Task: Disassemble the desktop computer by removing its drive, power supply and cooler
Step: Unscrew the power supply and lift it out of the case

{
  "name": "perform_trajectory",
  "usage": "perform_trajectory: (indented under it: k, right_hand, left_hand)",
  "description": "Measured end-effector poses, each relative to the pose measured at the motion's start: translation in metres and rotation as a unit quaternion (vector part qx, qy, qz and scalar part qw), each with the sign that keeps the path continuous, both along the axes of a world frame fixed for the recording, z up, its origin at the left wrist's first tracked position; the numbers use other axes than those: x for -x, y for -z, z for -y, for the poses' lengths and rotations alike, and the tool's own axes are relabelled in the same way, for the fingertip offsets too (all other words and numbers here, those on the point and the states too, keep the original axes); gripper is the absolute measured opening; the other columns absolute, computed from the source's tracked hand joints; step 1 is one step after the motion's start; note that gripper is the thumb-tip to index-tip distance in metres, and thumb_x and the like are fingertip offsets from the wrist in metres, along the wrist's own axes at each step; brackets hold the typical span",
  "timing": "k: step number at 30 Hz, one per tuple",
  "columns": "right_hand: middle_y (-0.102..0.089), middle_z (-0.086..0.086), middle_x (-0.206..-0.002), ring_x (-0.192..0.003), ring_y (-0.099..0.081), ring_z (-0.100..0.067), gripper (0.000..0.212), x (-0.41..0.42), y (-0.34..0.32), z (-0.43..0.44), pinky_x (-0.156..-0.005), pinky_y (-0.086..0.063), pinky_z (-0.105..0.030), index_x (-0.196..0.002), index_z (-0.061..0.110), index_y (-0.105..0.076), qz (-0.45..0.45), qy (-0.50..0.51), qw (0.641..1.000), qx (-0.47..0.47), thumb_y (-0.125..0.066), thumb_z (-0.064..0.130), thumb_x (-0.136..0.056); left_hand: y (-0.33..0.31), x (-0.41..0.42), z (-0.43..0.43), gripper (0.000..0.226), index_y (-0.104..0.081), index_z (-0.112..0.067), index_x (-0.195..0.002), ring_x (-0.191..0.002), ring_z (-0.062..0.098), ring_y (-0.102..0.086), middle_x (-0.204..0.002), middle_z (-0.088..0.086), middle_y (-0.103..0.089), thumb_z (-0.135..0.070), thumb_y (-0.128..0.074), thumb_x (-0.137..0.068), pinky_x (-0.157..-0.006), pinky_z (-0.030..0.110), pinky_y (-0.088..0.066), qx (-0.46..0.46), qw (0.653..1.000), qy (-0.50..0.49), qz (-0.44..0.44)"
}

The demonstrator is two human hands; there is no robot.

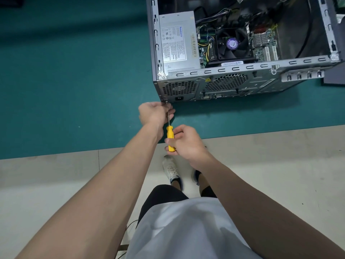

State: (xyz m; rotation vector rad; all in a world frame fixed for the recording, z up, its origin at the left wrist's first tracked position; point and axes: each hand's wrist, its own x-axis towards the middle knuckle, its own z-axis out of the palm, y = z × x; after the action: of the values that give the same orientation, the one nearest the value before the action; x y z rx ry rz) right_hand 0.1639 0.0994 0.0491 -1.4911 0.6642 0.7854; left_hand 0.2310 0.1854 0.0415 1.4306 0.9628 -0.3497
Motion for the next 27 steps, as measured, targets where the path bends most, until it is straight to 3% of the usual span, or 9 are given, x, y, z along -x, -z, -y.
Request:
perform_trajectory:
  k: [4, 9, 11, 16, 18, 22, 25, 27]
  right_hand:
    - [-0.06, -0.007, -0.083, -0.069, -0.064, -0.022, 0.024, 0.0027, 0.0022, -0.0056, -0.071, -0.06, -0.04, -0.091, 0.011, -0.052, 0.009, 0.016, 0.999, 0.029, -0.074, 0.005, -0.082]
    - [-0.06, -0.017, -0.102, -0.079, -0.065, -0.023, 0.019, 0.004, 0.0, -0.005, -0.077, -0.058, -0.035, -0.116, 0.002, -0.052, -0.045, 0.042, 0.991, -0.121, -0.046, 0.002, -0.098]
    - [-0.061, -0.017, -0.099, -0.076, -0.066, -0.023, 0.016, 0.0032, 0.0013, -0.0064, -0.072, -0.06, -0.035, -0.112, 0.004, -0.052, -0.031, 0.034, 0.994, -0.096, -0.049, -0.001, -0.096]
    - [-0.059, -0.003, -0.078, -0.07, -0.064, -0.019, 0.019, 0.0027, 0.0051, -0.0117, -0.062, -0.06, -0.039, -0.09, 0.012, -0.055, 0.004, 0.022, 0.999, 0.035, -0.071, 0.005, -0.083]
    - [-0.06, -0.002, -0.078, -0.065, -0.062, -0.015, 0.018, 0.0034, 0.0063, -0.0107, -0.063, -0.06, -0.038, -0.096, 0.008, -0.058, 0.012, 0.013, 0.999, 0.032, -0.071, 0.011, -0.085]
    - [-0.064, -0.015, -0.099, -0.081, -0.062, -0.02, 0.011, 0.0032, 0.0041, -0.008, -0.072, -0.059, -0.038, -0.106, 0.006, -0.058, -0.011, 0.019, 0.999, -0.044, -0.052, 0.007, -0.097]
    - [-0.065, -0.013, -0.098, -0.076, -0.065, -0.021, 0.011, 0.0021, 0.0065, -0.0068, -0.067, -0.06, -0.038, -0.1, 0.009, -0.057, 0.007, 0.011, 1.0, 0.0, -0.063, 0.009, -0.091]
    - [-0.065, -0.006, -0.087, -0.075, -0.065, -0.021, 0.018, 0.0016, 0.0096, -0.0073, -0.069, -0.059, -0.04, -0.09, 0.015, -0.057, 0.028, 0.001, 0.998, 0.055, -0.074, 0.015, -0.082]
  left_hand:
    - [0.001, -0.0028, 0.0035, 0.003, -0.067, 0.003, -0.088, -0.072, 0.022, -0.074, -0.084, 0.015, -0.073, 0.006, -0.066, -0.087, -0.065, 0.028, -0.06, -0.024, 1.0, -0.006, -0.008]
    - [-0.0021, -0.0013, -0.0004, 0.015, -0.06, 0.0, -0.083, -0.077, 0.023, -0.072, -0.084, 0.016, -0.07, 0.007, -0.054, -0.094, -0.071, 0.028, -0.061, 0.057, 0.998, -0.012, 0.009]
    - [-0.0015, -0.0006, -0.0008, 0.012, -0.062, 0.0, -0.084, -0.078, 0.024, -0.072, -0.085, 0.017, -0.07, 0.005, -0.057, -0.093, -0.072, 0.029, -0.061, 0.053, 0.998, -0.014, 0.006]
    - [0.0035, -0.0022, 0.0043, 0.016, -0.064, -0.005, -0.073, -0.066, 0.021, -0.073, -0.079, 0.013, -0.072, 0.001, -0.066, -0.088, -0.055, 0.026, -0.056, -0.057, 0.998, -0.017, -0.005]
    - [0.0053, -0.0031, 0.0053, 0.015, -0.063, -0.003, -0.078, -0.065, 0.019, -0.073, -0.081, 0.014, -0.072, 0.002, -0.061, -0.091, -0.052, 0.022, -0.054, -0.043, 0.999, -0.017, -0.005]
    - [0.0075, -0.0034, 0.0045, 0.011, -0.061, 0.002, -0.091, -0.069, 0.02, -0.073, -0.082, 0.015, -0.071, 0.002, -0.052, -0.097, -0.059, 0.023, -0.058, 0.021, 0.999, -0.028, -0.003]
    - [0.006, -0.0011, 0.003, 0.01, -0.062, 0.003, -0.092, -0.068, 0.019, -0.072, -0.077, 0.012, -0.07, 0.003, -0.053, -0.096, -0.061, 0.023, -0.059, 0.053, 0.998, -0.029, 0.005]
    - [0.006, 0.0004, 0.0027, 0.006, -0.065, 0.002, -0.087, -0.069, 0.02, -0.073, -0.074, 0.011, -0.071, 0.005, -0.061, -0.091, -0.061, 0.023, -0.058, 0.051, 0.998, -0.03, 0.003]
